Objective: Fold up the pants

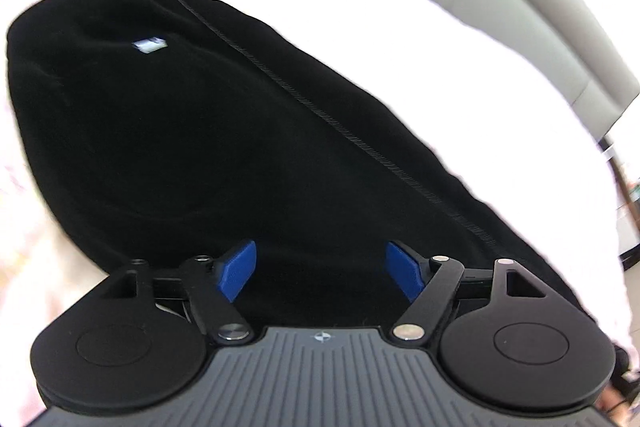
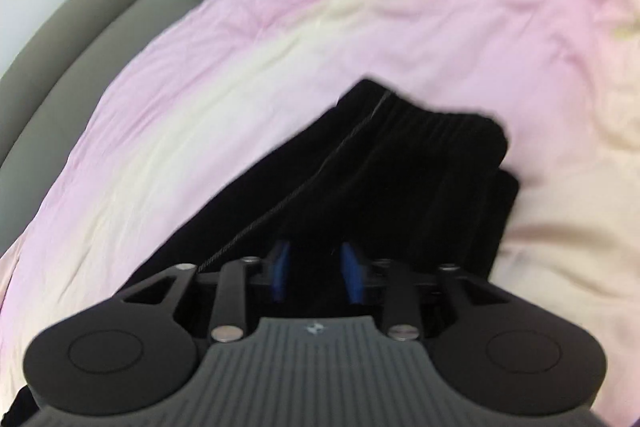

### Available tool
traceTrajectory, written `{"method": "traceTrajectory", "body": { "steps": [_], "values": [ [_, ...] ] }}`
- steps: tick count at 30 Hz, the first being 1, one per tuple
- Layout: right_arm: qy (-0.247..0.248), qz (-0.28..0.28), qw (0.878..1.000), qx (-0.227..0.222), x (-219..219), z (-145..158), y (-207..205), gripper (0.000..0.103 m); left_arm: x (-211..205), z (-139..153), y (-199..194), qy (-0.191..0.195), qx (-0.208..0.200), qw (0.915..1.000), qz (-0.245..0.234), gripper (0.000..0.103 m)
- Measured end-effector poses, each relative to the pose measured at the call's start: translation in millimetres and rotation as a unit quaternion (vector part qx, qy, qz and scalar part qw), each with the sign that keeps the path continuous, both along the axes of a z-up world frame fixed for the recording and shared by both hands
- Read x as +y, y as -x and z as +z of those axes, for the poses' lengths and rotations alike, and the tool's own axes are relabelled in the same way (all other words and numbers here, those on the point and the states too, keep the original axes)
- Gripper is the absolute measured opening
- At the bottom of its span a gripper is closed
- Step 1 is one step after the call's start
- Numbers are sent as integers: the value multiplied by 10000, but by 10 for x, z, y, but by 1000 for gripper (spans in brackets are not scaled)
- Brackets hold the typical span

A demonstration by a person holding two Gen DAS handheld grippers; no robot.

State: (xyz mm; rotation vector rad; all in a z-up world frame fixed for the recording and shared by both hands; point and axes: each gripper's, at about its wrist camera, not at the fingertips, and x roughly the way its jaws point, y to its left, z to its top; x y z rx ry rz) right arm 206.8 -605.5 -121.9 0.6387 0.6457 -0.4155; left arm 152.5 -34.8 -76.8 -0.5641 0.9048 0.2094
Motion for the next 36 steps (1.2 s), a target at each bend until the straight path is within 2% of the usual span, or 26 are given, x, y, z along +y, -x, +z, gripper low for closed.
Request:
{"method": "traceTrajectory", "body": {
  "steps": [3, 5, 7, 10, 13, 15, 18, 20, 22, 24, 26, 29, 30, 31, 33, 36],
  "values": [
    [-466, -288, 9982, -262, -77, -23, 166, 36, 119, -41, 51, 88, 253, 9996, 48, 81],
    [-441, -540, 9972, -280, -132, -15, 286, 36, 158, -36, 130, 165, 224, 9996, 76, 82],
    [-619, -848, 9937, -390, -265, -17, 435, 36, 174, -34, 178, 184, 192, 9996, 42, 82],
    [-1145, -1385, 9811, -718, -376, -68, 681, 35, 161, -51, 198, 232, 128, 9996, -23, 82],
    [-1599, -1563, 9698, -979, -408, -130, 800, 35, 147, -103, 182, 353, 144, 9992, -70, 82],
    [-1537, -1740, 9671, -1041, -403, -116, 878, 37, 89, -104, 180, 381, 129, 9991, -162, 82],
    [-1140, -2170, 9650, -932, -400, -62, 1036, 46, 53, -92, 117, 258, 104, 9991, -309, 83],
    [-1602, -2068, 9598, -1018, -509, -162, 1049, 49, -16, -100, 67, 213, 110, 9989, -398, 83],
    [-2240, -1911, 9489, -1135, -592, -306, 1006, 49, -113, -138, 49, 211, 159, 9981, -551, 83],
    [-2563, -1783, 9434, -1120, -624, -413, 932, 50, -210, -128, -81, 257, 163, 9968, -743, 83],
    [-2748, -1796, 9374, -1159, -660, -496, 891, 49, -367, -92, -188, 249, 96, 9951, -956, 83],
    [-2930, -1807, 9306, -1244, -713, -607, 835, 40, -670, -70, -396, 93, 73, 9914, -1305, 83],
    [-2960, -1753, 9307, -1239, -727, -635, 802, 33, -784, -75, -475, 57, 90, 9896, -1437, 83],
    [-2979, -1709, 9309, -1240, -740, -657, 785, 31, -901, -82, -554, 22, 124, 9873, -1581, 83],
    [-3029, -1686, 9290, -1298, -747, -677, 778, 29, -1144, -97, -710, -116, 226, 9822, -1860, 83],
    [-2871, -1586, 9357, -1300, -725, -621, 761, 27, -1565, -58, -838, -447, 176, 9708, -2350, 83]
  ]
}}
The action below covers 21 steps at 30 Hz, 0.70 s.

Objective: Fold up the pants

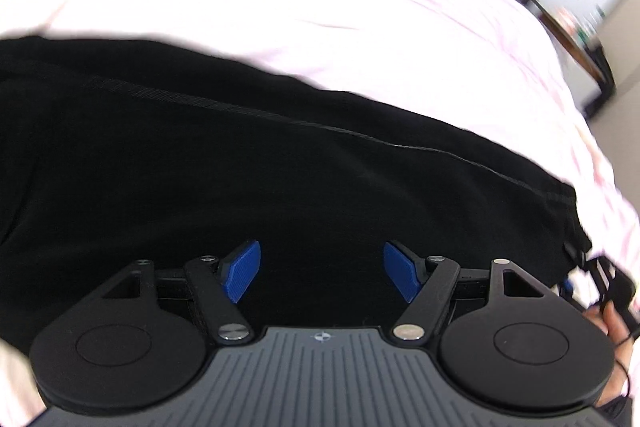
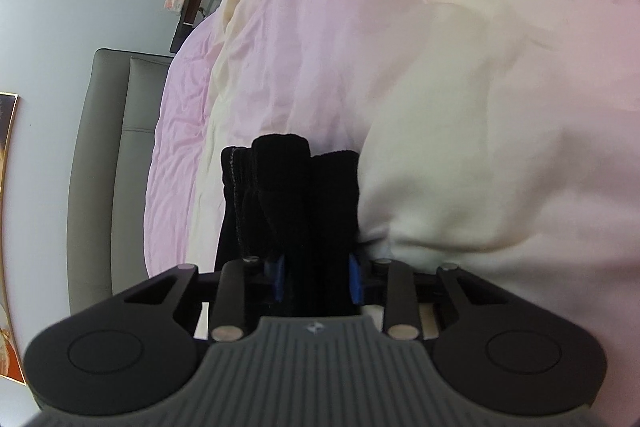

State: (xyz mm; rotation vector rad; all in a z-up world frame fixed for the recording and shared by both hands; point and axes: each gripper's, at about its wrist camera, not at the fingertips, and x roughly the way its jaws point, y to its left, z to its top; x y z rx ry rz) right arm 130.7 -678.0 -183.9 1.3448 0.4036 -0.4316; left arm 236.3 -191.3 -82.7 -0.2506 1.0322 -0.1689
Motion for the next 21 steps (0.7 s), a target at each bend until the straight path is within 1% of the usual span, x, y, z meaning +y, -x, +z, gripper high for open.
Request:
{"method": "traceTrajectory", "body": {
  "steps": [3, 4, 6, 8, 10, 11, 12, 13, 14, 15, 16, 17, 18, 20, 21],
  "values": [
    [109, 70, 9999, 99, 13, 26, -49, 29, -319, -13, -133, -188, -268, 9982, -500, 81],
    [75, 71, 9999, 129, 3, 9, -64, 30, -412, -45, -178, -283, -257, 9975, -587, 77],
    [12, 70, 9999, 120, -9, -18, -78, 32, -587, -90, -250, -414, -207, 9963, -720, 71],
    [3, 90, 9999, 101, -21, -28, -97, 34, -739, -107, -276, -475, -362, 9938, -940, 70],
    [36, 116, 9999, 84, -26, -23, -132, 37, -892, -141, -282, -661, -649, 9878, -1250, 70],
    [64, 140, 9999, 74, -27, -21, -147, 39, -994, -187, -246, -824, -778, 9831, -1440, 70],
    [96, 173, 9998, 54, -28, -20, -160, 41, -1064, -263, -251, -1021, -794, 9783, -1617, 70],
    [123, 195, 9997, 59, -28, -19, -178, 41, -1171, -298, -161, -1243, -682, 9740, -1767, 71],
    [151, 215, 9996, 69, -27, -15, -190, 41, -1212, -446, -183, -1409, -476, 9709, -1879, 73],
    [199, 249, 9995, 77, -22, -9, -203, 40, -1202, -585, -174, -1456, -410, 9697, -1918, 80],
    [271, 297, 9991, 126, -14, 1, -220, 38, -1172, -658, -159, -1454, -499, 9700, -1883, 91],
    [357, 348, 9986, 198, -5, 13, -237, 34, -1134, -715, -164, -1456, -536, 9711, -1814, 97],
    [462, 390, 9978, 277, 9, 29, -253, 29, -1085, -748, -188, -1363, -490, 9740, -1739, 102],
    [655, 452, 9962, 361, 30, 59, -275, 23, -1022, -755, -223, -1147, -371, 9792, -1632, 103],
    [711, 458, 9959, 331, 38, 72, -278, 17, -1001, -740, -210, -1197, -376, 9782, -1654, 103]
  ]
}}
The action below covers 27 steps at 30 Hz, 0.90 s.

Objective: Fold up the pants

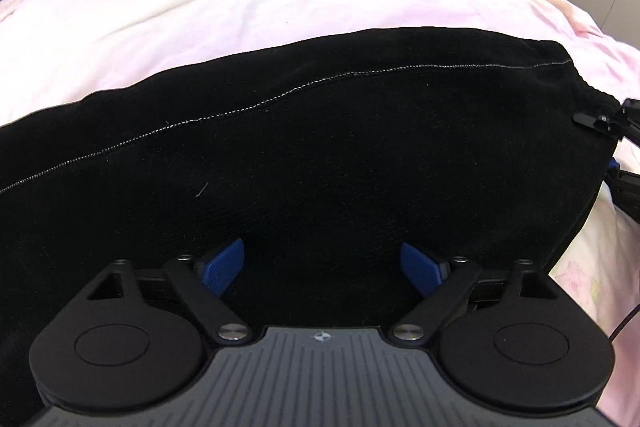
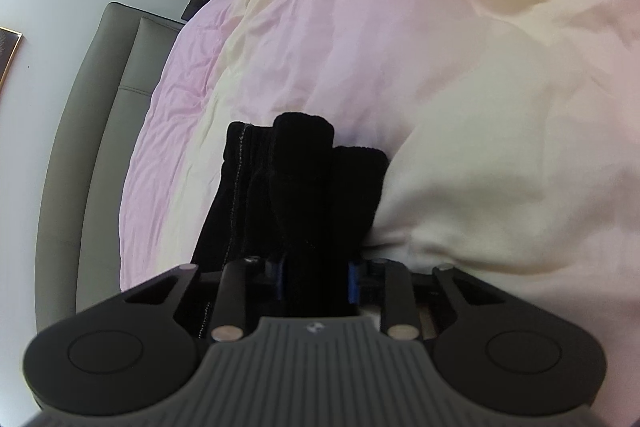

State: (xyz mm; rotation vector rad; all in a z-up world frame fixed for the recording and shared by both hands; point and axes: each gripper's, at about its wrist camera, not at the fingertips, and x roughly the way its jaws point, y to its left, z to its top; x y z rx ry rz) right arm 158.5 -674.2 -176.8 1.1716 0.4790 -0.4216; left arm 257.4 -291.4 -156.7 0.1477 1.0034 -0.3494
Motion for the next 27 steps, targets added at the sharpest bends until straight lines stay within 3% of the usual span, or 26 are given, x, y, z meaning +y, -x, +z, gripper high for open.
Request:
{"method": "traceTrajectory", "body": {
  "steps": [4, 9, 15, 18, 21, 25, 27],
  "values": [
    [619, 180, 9975, -293, 105, 198, -37, 14, -37, 104, 34, -1, -51, 10000, 56, 102],
    [1346, 472, 9865, -801, 294, 460, -66, 13, 269, 321, 219, -16, -280, 9989, 364, 94],
    [1532, 513, 9816, -1020, 393, 577, -86, 13, 1163, 492, 601, 619, -248, 9921, 1061, 94],
    [1929, 589, 9740, -1032, 527, 692, -94, 13, 1650, 556, 692, 836, -132, 9854, 1480, 94],
    [2779, 991, 9476, -1226, 871, 914, -130, 13, 2066, 594, 847, 982, 58, 9757, 1960, 94],
    [3890, 1779, 8901, -1574, 1513, 1155, -130, 13, 2447, 586, 1030, 1255, 166, 9627, 2392, 94],
    [4390, 2207, 8557, -1623, 1870, 1193, -139, 13, 2613, 538, 1058, 1335, 202, 9585, 2509, 94]
  ]
}}
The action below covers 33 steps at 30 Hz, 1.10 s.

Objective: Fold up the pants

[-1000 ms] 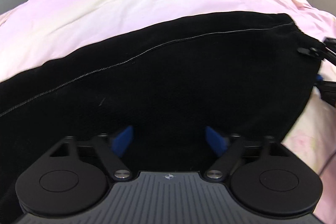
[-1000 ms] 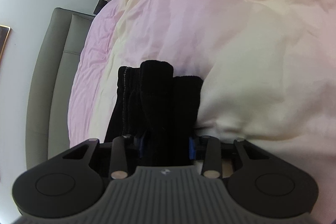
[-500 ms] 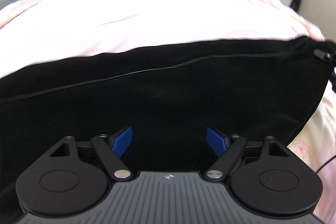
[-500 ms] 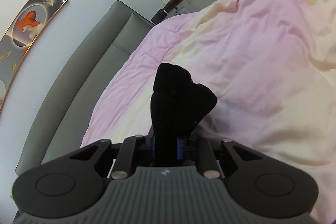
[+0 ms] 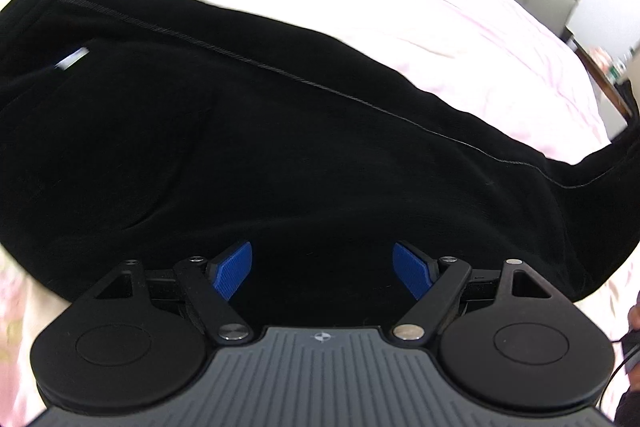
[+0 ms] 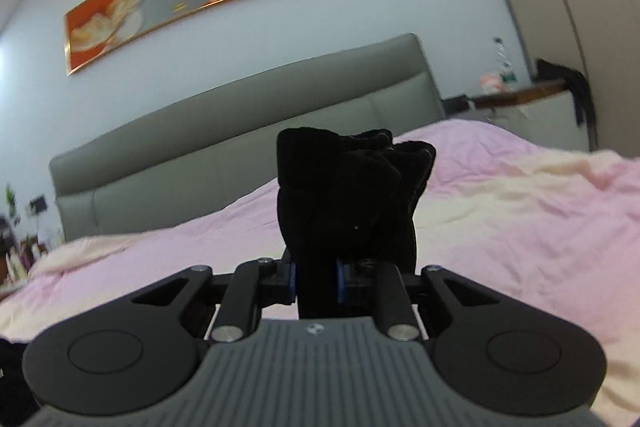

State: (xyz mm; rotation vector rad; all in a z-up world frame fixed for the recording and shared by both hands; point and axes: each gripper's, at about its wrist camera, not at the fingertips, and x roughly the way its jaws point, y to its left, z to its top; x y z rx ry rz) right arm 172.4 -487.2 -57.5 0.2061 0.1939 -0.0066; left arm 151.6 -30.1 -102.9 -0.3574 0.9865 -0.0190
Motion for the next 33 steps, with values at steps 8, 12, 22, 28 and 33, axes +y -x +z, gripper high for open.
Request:
{"method": "traceTrajectory", "body": {
  "steps": [8, 12, 22, 28, 33],
  "values": [
    [1885, 1826, 9607, 906, 1231, -501, -134, 14, -27, 32, -33, 144, 58, 9999, 72, 94],
    [2749, 2368, 9201, 1477, 1629, -896, -169, 15, -51, 38, -65, 208, 74, 9997, 38, 94],
    [3207, 2503, 9029, 1386, 1723, -999, -108, 15, -272, -129, -647, 1853, 341, 9821, -85, 95],
    [3212, 2556, 9020, 1333, 1690, -1009, -93, 15, -491, -286, -943, 2270, 695, 9714, -103, 96],
    [3415, 2567, 8960, 1210, 1686, -1000, -34, 16, -420, -291, -889, 2649, 551, 9627, 21, 96]
  ]
}}
